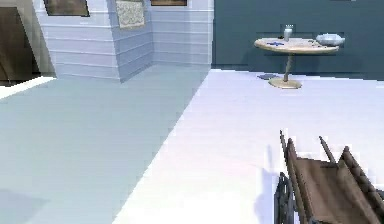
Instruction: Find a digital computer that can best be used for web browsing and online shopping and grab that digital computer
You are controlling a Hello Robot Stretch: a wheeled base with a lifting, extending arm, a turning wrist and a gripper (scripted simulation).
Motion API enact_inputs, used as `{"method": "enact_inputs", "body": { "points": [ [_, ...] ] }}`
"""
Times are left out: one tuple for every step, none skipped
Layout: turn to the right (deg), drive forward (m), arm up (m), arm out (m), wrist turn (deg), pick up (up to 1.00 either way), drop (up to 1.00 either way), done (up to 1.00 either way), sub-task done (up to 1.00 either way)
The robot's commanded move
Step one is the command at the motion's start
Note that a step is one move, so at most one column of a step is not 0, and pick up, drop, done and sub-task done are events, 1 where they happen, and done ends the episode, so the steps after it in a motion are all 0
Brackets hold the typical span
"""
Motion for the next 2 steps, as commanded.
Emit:
{"method": "enact_inputs", "body": {
  "points": [
    [0.0, 1.00, 0.00, 0.00, 0.0, 0.00, 0.00, 0.00, 0.00],
    [9.0, 0.00, 0.00, 0.00, 0.0, 0.00, 0.00, 0.00, 0.00]
  ]
}}
